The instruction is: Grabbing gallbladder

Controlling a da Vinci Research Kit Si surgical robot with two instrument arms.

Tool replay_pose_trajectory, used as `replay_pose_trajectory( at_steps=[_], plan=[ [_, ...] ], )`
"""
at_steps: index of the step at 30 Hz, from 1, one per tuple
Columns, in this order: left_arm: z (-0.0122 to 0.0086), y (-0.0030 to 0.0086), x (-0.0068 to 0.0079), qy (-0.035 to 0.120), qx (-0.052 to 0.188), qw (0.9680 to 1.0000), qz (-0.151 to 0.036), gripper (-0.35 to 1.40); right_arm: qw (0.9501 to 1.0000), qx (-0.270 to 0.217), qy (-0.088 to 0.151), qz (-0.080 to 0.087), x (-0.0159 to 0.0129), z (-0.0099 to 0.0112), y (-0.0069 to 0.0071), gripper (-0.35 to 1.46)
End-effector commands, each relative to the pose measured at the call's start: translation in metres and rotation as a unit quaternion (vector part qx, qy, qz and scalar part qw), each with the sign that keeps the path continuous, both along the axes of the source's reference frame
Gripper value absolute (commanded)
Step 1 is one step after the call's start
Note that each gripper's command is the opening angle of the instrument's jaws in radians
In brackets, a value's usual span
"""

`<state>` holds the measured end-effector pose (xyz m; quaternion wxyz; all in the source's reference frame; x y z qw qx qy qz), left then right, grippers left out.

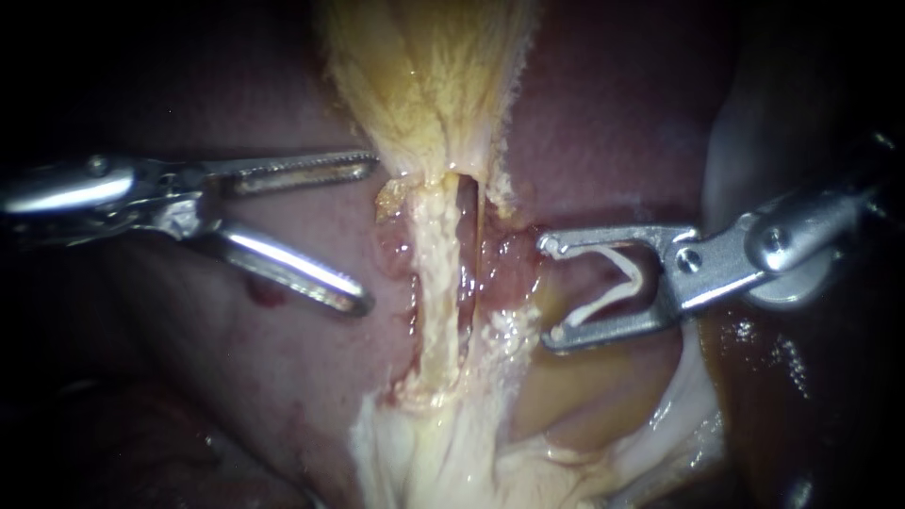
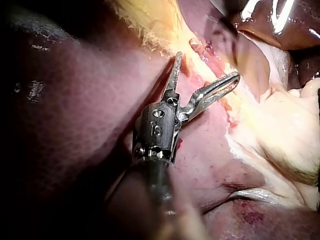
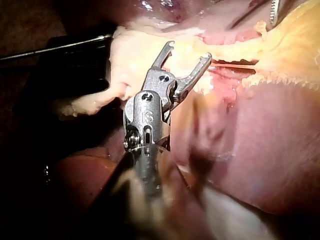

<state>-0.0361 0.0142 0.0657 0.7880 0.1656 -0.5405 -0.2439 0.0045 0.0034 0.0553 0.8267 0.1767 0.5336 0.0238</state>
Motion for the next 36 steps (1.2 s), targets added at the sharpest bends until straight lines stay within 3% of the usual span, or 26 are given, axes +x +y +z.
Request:
replay_pose_trajectory(
  at_steps=[1,8,14,22,31,36],
  plan=[
    [0.0001,-0.0001,-0.0002,0.000,0.001,1.0000,0.000,0.87,1.0000,0.000,0.000,0.000,0.0000,0.0000,0.0000,0.48],
    [0.0010,0.0003,-0.0008,0.001,0.008,1.0000,0.002,0.77,1.0000,0.000,0.000,0.000,0.0000,0.0000,0.0000,0.48],
    [0.0015,0.0008,-0.0008,0.007,0.022,0.9997,-0.011,0.62,1.0000,0.000,0.000,0.000,0.0000,0.0000,0.0000,0.48],
    [0.0028,0.0019,-0.0006,0.034,0.019,0.9986,-0.036,0.62,1.0000,0.000,0.000,0.000,0.0001,0.0000,0.0000,0.48],
    [0.0036,0.0026,-0.0006,0.057,0.016,0.9970,-0.051,0.62,1.0000,0.000,0.000,0.000,0.0001,0.0000,0.0000,0.48],
    [0.0037,0.0027,-0.0006,0.058,0.030,0.9962,-0.058,0.43,1.0000,0.000,0.000,0.000,0.0001,0.0000,0.0000,0.48]
  ],
)
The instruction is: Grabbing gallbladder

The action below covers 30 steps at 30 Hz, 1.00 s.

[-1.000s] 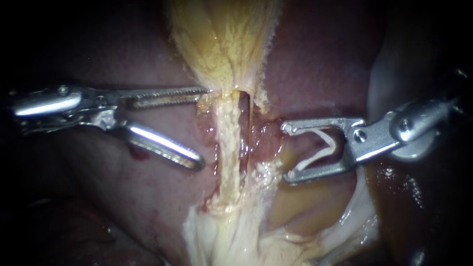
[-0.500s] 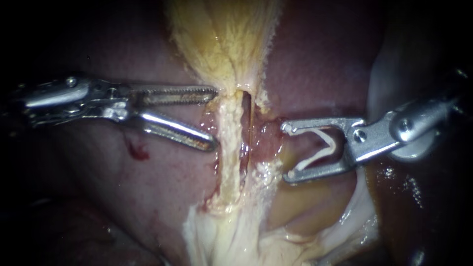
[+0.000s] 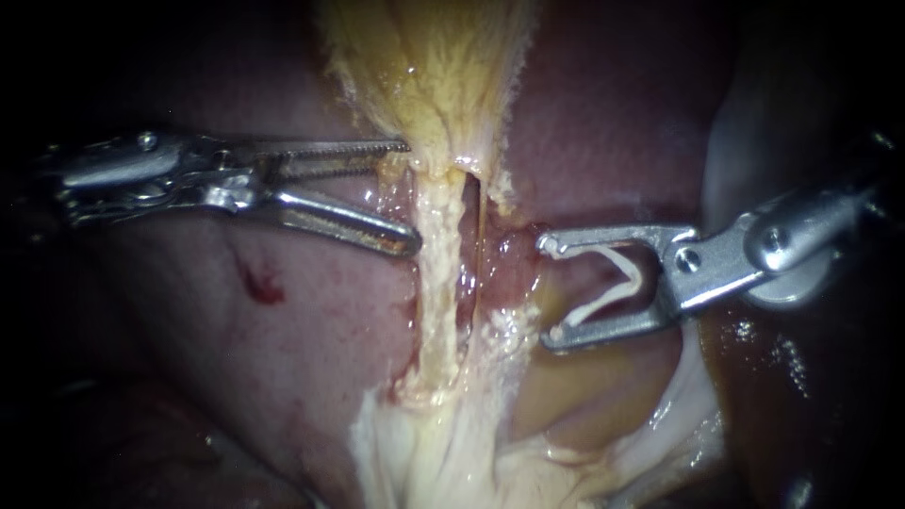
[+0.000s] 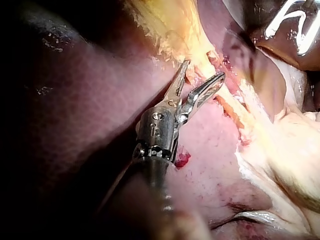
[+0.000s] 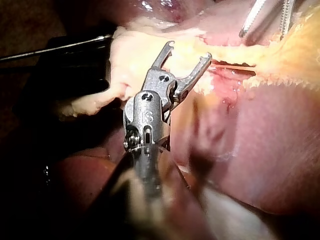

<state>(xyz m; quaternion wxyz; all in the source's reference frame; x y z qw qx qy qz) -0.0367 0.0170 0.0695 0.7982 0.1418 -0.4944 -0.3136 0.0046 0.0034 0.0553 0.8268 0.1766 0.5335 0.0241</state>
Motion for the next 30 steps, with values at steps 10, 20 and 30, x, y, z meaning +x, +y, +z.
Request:
replay_pose_trajectory(
  at_steps=[10,20,30],
  plan=[
    [-0.0001,0.0002,0.0000,0.008,0.022,0.9996,-0.018,-0.02,1.0000,0.000,0.000,0.000,0.0000,0.0000,0.0000,0.48],
    [-0.0009,0.0004,0.0012,0.016,0.041,0.9990,-0.010,-0.35,1.0000,0.000,0.000,0.000,-0.0001,0.0000,0.0000,0.48],
    [-0.0044,0.0017,0.0033,0.017,0.070,0.9973,-0.008,-0.35,1.0000,0.000,0.000,-0.001,-0.0002,-0.0001,-0.0001,0.48]
  ],
)
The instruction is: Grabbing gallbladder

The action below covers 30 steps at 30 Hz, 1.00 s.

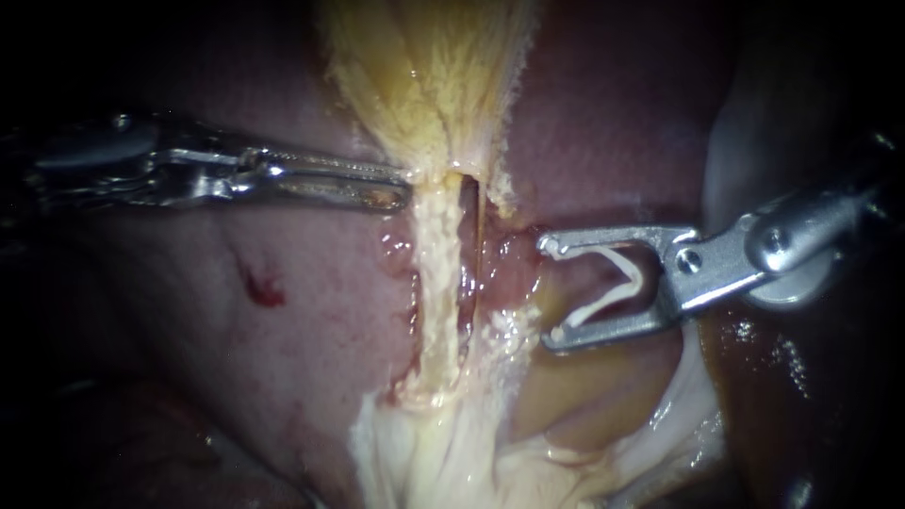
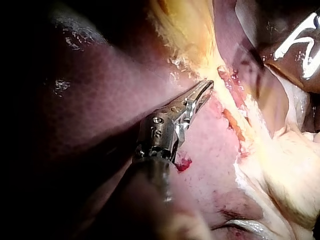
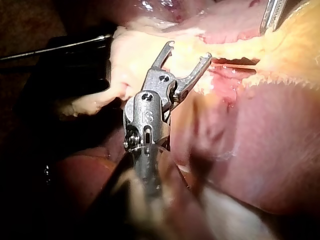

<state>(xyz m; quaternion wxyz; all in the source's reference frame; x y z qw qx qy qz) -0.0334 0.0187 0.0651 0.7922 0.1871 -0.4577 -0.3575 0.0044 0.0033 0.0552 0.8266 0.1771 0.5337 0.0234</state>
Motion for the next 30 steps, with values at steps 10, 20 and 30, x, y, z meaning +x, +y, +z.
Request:
replay_pose_trajectory(
  at_steps=[10,20,30],
  plan=[
    [-0.0063,0.0023,0.0039,-0.003,0.014,0.9999,-0.002,-0.35,1.0000,0.000,0.000,0.000,-0.0002,0.0000,0.0000,0.48],
    [-0.0074,0.0023,0.0053,0.000,0.019,0.9998,-0.010,-0.35,1.0000,0.000,0.000,-0.001,-0.0003,0.0000,0.0000,0.48],
    [-0.0073,0.0024,0.0049,0.001,0.019,0.9998,-0.011,-0.35,1.0000,0.000,0.000,0.000,-0.0003,0.0000,0.0000,0.48]
  ],
)
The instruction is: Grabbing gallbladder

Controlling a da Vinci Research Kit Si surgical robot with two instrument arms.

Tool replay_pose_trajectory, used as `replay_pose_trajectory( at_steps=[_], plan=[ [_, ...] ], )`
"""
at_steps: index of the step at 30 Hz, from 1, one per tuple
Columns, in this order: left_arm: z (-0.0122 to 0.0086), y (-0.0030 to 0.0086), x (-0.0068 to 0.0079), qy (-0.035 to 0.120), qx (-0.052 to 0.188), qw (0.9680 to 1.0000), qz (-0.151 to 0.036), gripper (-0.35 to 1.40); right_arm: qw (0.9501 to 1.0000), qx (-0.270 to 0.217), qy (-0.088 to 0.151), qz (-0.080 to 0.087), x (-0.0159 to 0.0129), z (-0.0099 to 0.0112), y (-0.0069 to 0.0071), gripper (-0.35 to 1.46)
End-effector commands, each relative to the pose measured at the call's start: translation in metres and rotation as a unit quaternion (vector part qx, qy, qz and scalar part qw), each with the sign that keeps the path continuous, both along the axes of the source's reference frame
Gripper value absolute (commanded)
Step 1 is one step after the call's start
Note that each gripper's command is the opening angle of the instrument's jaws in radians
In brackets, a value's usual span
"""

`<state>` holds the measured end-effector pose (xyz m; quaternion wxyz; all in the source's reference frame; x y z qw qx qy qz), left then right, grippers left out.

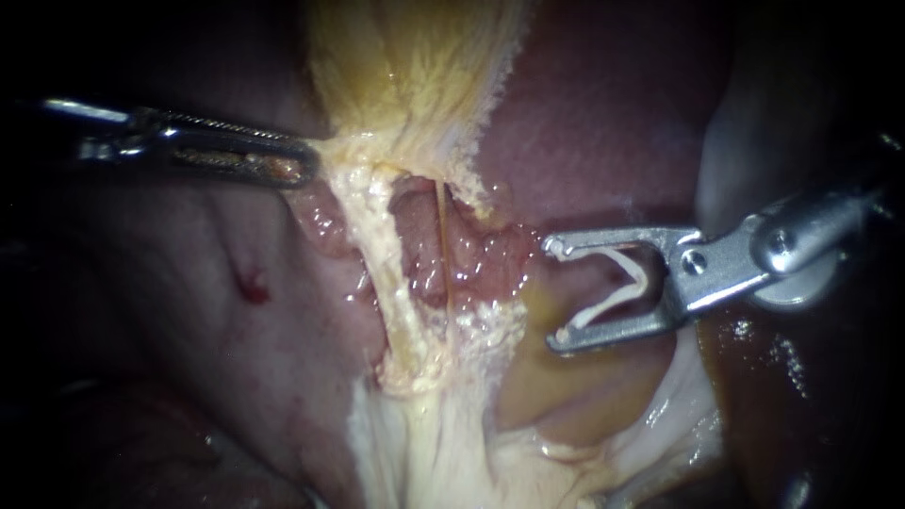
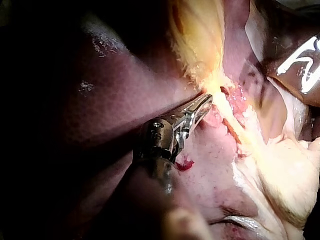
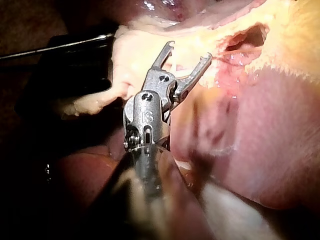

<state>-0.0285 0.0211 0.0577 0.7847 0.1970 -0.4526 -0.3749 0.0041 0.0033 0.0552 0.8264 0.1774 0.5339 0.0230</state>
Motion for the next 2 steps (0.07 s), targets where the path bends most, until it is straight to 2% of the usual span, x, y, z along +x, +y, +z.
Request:
replay_pose_trajectory(
  at_steps=[1,2],
  plan=[
    [0.0001,0.0000,-0.0001,0.001,0.000,1.0000,0.000,-0.35,1.0000,0.000,0.000,0.000,0.0000,0.0000,0.0000,0.48],
    [0.0001,0.0000,-0.0001,0.001,0.000,1.0000,-0.001,-0.35,1.0000,0.000,0.000,0.000,0.0000,0.0000,0.0000,0.48]
  ],
)
